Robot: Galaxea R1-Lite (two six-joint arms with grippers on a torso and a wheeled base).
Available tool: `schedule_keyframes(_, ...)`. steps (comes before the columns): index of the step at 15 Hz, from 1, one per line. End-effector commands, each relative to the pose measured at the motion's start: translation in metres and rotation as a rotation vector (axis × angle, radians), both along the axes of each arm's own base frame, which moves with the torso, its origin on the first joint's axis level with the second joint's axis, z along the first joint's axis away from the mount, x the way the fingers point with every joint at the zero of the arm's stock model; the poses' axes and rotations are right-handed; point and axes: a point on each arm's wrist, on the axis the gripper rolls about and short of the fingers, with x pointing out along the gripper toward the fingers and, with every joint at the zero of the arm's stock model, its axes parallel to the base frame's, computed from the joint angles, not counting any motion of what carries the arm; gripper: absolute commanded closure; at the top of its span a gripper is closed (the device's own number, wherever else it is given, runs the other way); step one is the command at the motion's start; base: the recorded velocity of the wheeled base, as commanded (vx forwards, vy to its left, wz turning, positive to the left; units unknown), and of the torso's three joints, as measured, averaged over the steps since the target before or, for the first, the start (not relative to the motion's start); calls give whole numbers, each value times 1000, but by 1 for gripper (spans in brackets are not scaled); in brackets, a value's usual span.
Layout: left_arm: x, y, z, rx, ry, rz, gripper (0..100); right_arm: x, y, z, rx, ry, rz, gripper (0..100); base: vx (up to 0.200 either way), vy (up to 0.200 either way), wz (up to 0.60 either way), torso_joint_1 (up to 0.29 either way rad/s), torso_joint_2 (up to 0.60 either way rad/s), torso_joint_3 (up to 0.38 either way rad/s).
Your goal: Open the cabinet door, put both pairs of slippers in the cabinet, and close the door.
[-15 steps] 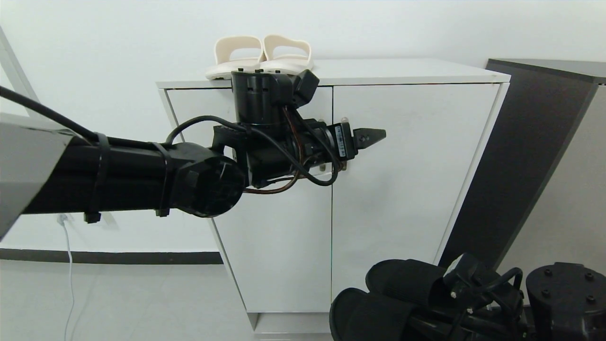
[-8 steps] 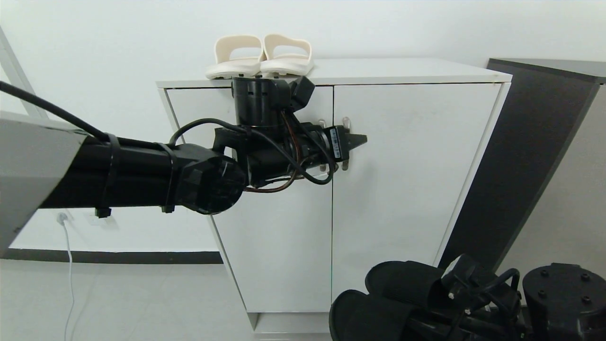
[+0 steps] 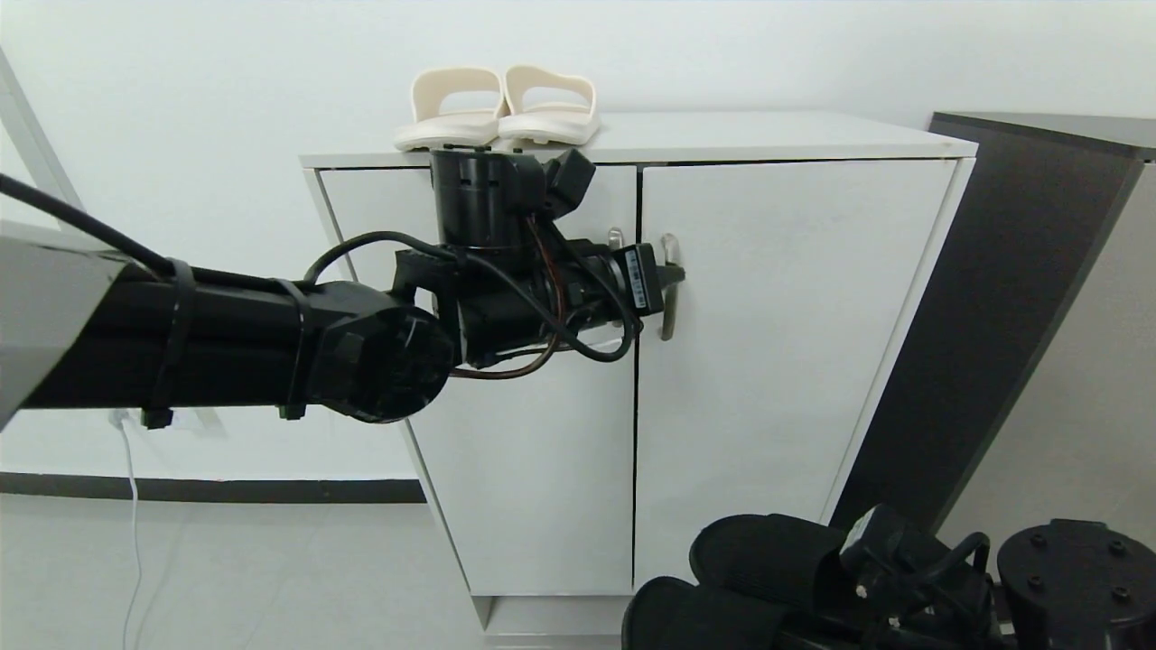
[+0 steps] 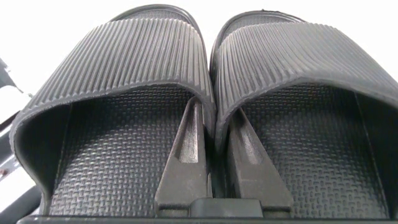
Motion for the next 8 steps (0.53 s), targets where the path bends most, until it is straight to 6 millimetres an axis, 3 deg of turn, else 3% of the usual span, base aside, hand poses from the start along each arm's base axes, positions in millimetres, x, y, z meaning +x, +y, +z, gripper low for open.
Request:
schedule_keyframes(1,-20,2,3,5,8,-26,100,-4,-1,-2,1,10,25,100,0,0,0,0,0,0)
schedule_keyframes(5,-51,13,4,16,22,-57,100,-12,-3,-3,9,25,76,100,0,0,0,0,0,0)
schedule_keyframes(8,-86,26,8,19,19,-99,100,-14,-4,-5,1,30,86,100,0,0,0,0,0,0)
